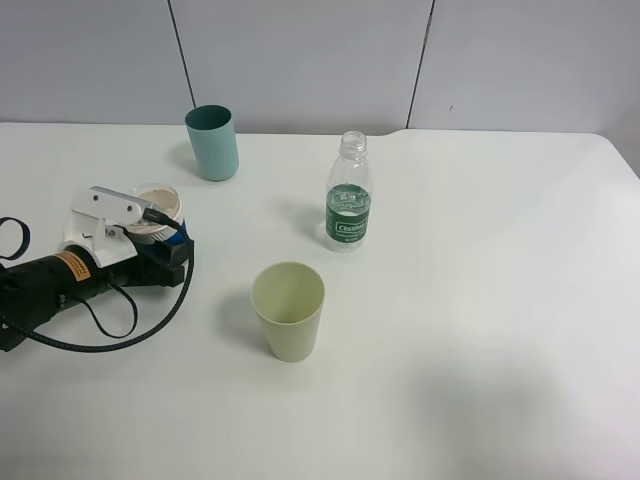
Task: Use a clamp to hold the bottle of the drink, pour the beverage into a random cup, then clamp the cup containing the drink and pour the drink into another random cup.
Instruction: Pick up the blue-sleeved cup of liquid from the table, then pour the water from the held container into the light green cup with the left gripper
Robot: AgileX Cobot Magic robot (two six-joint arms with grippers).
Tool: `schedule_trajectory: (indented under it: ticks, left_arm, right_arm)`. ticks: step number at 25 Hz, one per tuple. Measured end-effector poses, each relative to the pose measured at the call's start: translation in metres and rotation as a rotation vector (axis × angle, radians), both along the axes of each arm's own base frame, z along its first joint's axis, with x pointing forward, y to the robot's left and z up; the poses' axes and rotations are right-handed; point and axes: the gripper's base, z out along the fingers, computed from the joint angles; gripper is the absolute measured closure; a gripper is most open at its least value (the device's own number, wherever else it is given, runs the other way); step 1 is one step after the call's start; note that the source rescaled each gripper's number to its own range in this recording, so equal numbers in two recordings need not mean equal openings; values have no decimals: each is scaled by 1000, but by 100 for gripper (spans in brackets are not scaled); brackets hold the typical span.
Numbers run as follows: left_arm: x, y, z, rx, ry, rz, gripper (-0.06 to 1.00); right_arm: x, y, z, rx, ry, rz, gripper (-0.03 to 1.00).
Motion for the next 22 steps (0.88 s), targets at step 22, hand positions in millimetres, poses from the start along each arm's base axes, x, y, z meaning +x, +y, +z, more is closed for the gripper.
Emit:
schedule_trajectory:
  ticks: [22]
  left_arm:
    - [-23,14,78,52,-73,102,92]
  right_arm:
    - [0,0,0,0,0,0,20]
